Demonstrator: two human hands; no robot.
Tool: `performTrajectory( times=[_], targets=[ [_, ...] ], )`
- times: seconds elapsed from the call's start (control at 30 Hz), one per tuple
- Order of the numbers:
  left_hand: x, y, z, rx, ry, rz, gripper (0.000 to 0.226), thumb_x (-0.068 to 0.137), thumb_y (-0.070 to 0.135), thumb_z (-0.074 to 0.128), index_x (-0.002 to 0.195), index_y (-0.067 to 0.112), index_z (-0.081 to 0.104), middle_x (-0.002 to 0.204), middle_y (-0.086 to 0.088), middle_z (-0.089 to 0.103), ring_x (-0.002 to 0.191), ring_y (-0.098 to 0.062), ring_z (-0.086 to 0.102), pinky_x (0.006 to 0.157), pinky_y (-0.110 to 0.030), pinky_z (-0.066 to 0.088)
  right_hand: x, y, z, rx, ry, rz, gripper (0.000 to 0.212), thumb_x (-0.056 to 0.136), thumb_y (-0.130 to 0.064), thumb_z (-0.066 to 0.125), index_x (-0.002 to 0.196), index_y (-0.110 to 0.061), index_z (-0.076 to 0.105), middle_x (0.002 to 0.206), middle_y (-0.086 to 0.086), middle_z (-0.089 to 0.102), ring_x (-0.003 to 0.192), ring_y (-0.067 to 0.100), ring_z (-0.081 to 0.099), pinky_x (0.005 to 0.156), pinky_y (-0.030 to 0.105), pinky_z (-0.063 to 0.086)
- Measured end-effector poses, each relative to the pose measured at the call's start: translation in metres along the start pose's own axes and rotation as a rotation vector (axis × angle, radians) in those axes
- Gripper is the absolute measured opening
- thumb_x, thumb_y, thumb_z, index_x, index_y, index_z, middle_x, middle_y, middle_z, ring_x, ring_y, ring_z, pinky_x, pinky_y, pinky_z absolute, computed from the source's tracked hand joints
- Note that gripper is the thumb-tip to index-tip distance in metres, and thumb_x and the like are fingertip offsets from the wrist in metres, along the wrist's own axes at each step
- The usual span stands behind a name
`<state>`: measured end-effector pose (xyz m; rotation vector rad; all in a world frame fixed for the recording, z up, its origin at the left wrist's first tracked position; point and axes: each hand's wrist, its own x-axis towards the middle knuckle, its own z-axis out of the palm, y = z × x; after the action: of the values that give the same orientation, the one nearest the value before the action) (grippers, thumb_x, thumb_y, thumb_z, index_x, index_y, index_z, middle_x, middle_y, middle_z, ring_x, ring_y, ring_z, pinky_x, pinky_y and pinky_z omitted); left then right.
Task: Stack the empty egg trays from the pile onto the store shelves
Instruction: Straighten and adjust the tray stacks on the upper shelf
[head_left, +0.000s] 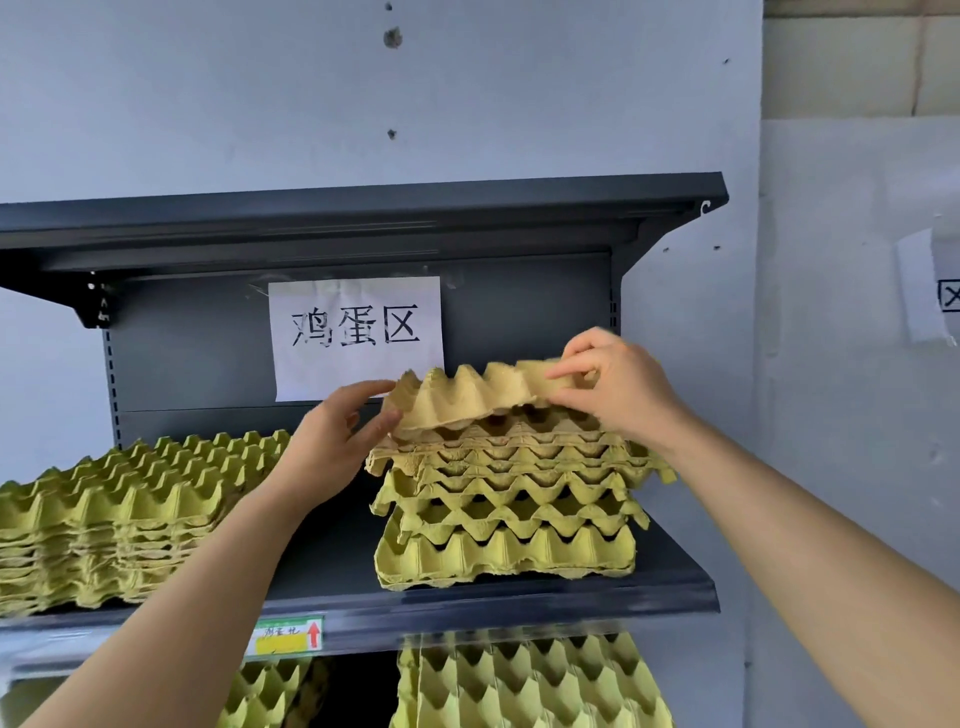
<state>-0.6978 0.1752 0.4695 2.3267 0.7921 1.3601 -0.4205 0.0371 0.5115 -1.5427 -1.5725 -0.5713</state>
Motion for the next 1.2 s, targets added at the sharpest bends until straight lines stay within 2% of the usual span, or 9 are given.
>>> performTrajectory(
  times=[0.1, 0.23, 0.37, 0.5, 0.67, 0.77, 0.93, 1.03, 1.2],
  targets=[
    [0.001, -0.014, 0.016, 0.06, -0.016, -0.015, 0.037, 0.093, 0.034, 0.062, 0.128, 0.023, 0.061, 0.114, 0.001, 0.067, 0.106, -0.018, 0.065, 0.085, -0.028, 0.051, -0.005, -0.003, 0.014, -0.073, -0.02, 0.015, 0.025, 0.077, -0.04, 0.076, 0.101, -0.035, 0.073, 0.11, -0.016, 0.06, 0.094, 0.007, 0.055, 0.081, 0.035, 0.046],
    [0.003, -0.011, 0.023, 0.067, -0.014, 0.006, 0.057, 0.066, 0.05, 0.081, 0.118, 0.035, 0.061, 0.103, 0.013, 0.062, 0.084, -0.002, 0.062, 0.069, -0.009, 0.044, -0.006, 0.003, 0.012, -0.055, -0.036, 0.024, 0.02, 0.074, -0.039, 0.078, 0.093, -0.032, 0.074, 0.106, -0.015, 0.059, 0.093, 0.008, 0.056, 0.081, 0.036, 0.048],
    [0.012, -0.013, 0.019, -0.009, 0.06, 0.041, 0.049, 0.062, 0.049, 0.077, 0.106, 0.03, 0.064, 0.097, 0.006, 0.068, 0.087, -0.013, 0.067, 0.077, -0.027, 0.055, -0.014, 0.011, 0.01, 0.004, -0.07, 0.004, 0.03, 0.072, -0.033, 0.081, 0.1, -0.03, 0.072, 0.107, -0.018, 0.056, 0.097, 0.007, 0.056, 0.085, 0.031, 0.047],
    [0.011, -0.024, 0.019, -0.014, 0.029, 0.02, 0.044, 0.062, 0.047, 0.077, 0.1, 0.027, 0.067, 0.101, 0.0, 0.07, 0.091, -0.025, 0.067, 0.085, -0.047, 0.055, -0.019, 0.024, 0.006, 0.005, -0.077, -0.001, 0.044, 0.072, -0.035, 0.081, 0.113, -0.023, 0.07, 0.123, -0.007, 0.061, 0.117, 0.013, 0.054, 0.104, 0.036, 0.04],
    [0.005, -0.028, 0.024, 0.024, 0.003, 0.07, 0.044, 0.067, 0.049, 0.072, 0.107, 0.029, 0.064, 0.111, 0.007, 0.064, 0.094, -0.016, 0.064, 0.084, -0.027, 0.052, -0.024, 0.034, 0.008, -0.028, -0.191, 0.039, 0.045, 0.079, -0.034, 0.076, 0.12, -0.019, 0.066, 0.131, -0.004, 0.057, 0.123, 0.011, 0.049, 0.108, 0.03, 0.033],
    [0.005, -0.026, 0.024, 0.108, 0.006, 0.12, 0.052, 0.075, 0.039, 0.074, 0.123, 0.02, 0.065, 0.119, 0.004, 0.06, 0.097, -0.012, 0.058, 0.083, -0.013, 0.042, -0.022, 0.03, 0.007, -0.045, -0.174, 0.058, 0.044, 0.077, -0.033, 0.077, 0.118, -0.018, 0.067, 0.127, -0.004, 0.058, 0.12, 0.012, 0.05, 0.106, 0.032, 0.034],
    [0.01, -0.025, 0.017, 0.107, 0.137, 0.168, 0.046, 0.077, 0.028, 0.078, 0.12, 0.018, 0.068, 0.119, 0.01, 0.055, 0.091, -0.009, 0.056, 0.072, -0.001, 0.038, -0.018, 0.025, 0.01, 0.014, -0.078, 0.049, 0.044, 0.076, -0.031, 0.078, 0.117, -0.019, 0.067, 0.124, -0.009, 0.058, 0.117, 0.01, 0.05, 0.103, 0.031, 0.036],
    [0.011, -0.029, 0.015, 0.13, 0.113, 0.132, 0.047, 0.079, 0.028, 0.076, 0.124, 0.018, 0.066, 0.121, 0.009, 0.054, 0.1, -0.01, 0.054, 0.079, -0.004, 0.037, -0.012, 0.023, 0.012, 0.003, -0.135, 0.043, 0.044, 0.078, -0.033, 0.076, 0.119, -0.02, 0.066, 0.125, -0.009, 0.057, 0.12, 0.011, 0.048, 0.104, 0.032, 0.035],
    [0.008, -0.035, 0.019, 0.103, 0.075, 0.107, 0.048, 0.083, 0.029, 0.073, 0.128, 0.017, 0.063, 0.126, 0.007, 0.052, 0.109, -0.017, 0.056, 0.091, -0.026, 0.042, -0.008, 0.025, 0.013, -0.013, -0.162, 0.035, 0.044, 0.079, -0.034, 0.075, 0.119, -0.021, 0.066, 0.126, -0.007, 0.056, 0.122, 0.011, 0.046, 0.101, 0.027, 0.031]
  ],
)
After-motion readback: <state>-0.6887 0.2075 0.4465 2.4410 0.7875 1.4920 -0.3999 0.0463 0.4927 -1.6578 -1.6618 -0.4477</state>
